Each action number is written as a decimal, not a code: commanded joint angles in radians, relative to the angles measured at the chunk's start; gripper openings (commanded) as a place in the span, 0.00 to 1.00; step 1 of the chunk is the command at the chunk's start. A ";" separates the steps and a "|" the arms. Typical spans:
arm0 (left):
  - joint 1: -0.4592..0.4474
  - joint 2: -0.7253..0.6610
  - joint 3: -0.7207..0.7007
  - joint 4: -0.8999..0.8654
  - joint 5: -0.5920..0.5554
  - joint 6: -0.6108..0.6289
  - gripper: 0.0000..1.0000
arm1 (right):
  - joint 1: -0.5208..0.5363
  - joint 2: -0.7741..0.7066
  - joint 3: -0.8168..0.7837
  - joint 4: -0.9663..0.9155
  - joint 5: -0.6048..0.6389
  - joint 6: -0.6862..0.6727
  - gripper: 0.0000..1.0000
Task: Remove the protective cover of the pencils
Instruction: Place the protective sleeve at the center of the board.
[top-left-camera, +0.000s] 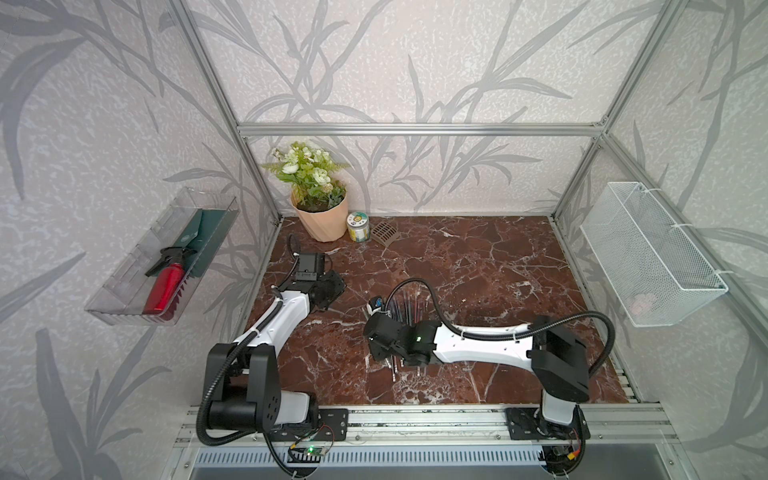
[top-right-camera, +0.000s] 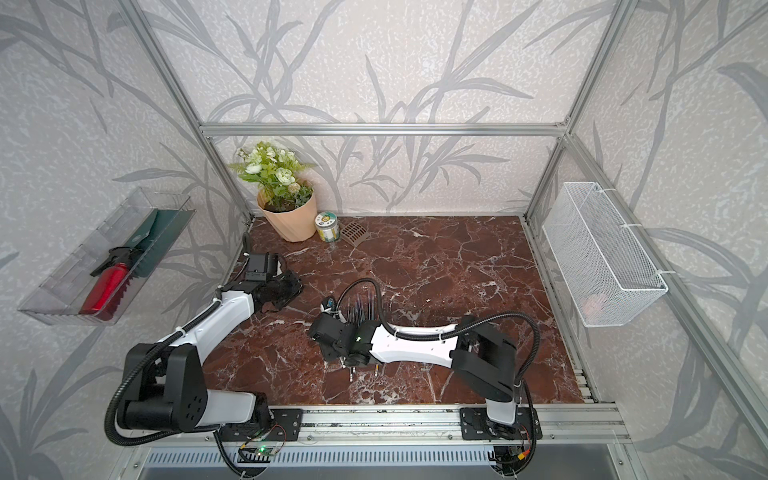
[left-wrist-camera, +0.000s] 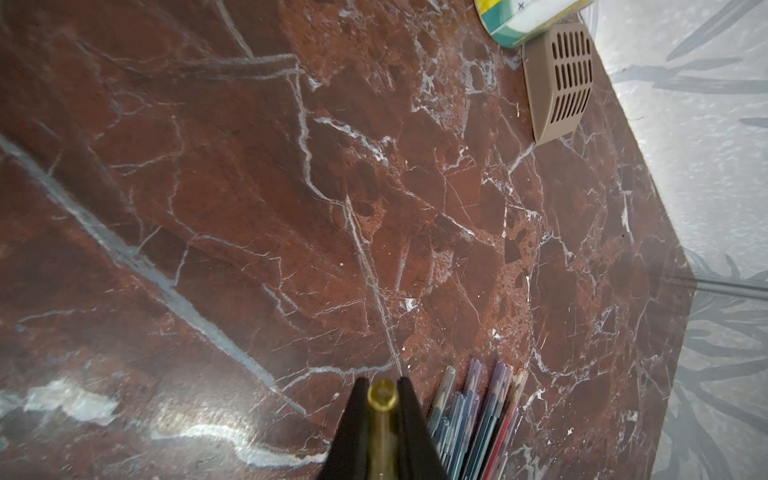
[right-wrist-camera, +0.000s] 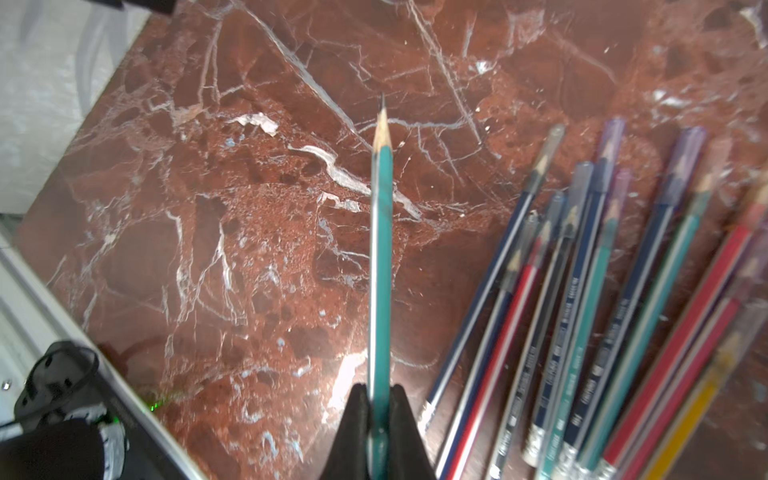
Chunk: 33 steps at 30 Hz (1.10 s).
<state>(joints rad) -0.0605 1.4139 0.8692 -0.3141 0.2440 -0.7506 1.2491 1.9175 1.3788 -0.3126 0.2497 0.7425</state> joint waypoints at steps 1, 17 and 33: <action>-0.024 0.037 0.040 -0.032 -0.045 0.035 0.00 | 0.006 0.082 0.080 -0.127 0.000 0.069 0.00; -0.076 0.234 0.123 -0.124 -0.174 0.086 0.00 | 0.018 0.241 0.124 -0.132 0.010 0.142 0.00; -0.079 0.310 0.186 -0.245 -0.252 0.089 0.00 | 0.016 0.215 0.124 -0.135 0.020 0.118 0.23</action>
<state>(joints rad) -0.1368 1.7123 1.0229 -0.4931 0.0341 -0.6712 1.2617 2.1323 1.4914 -0.4137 0.2584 0.8680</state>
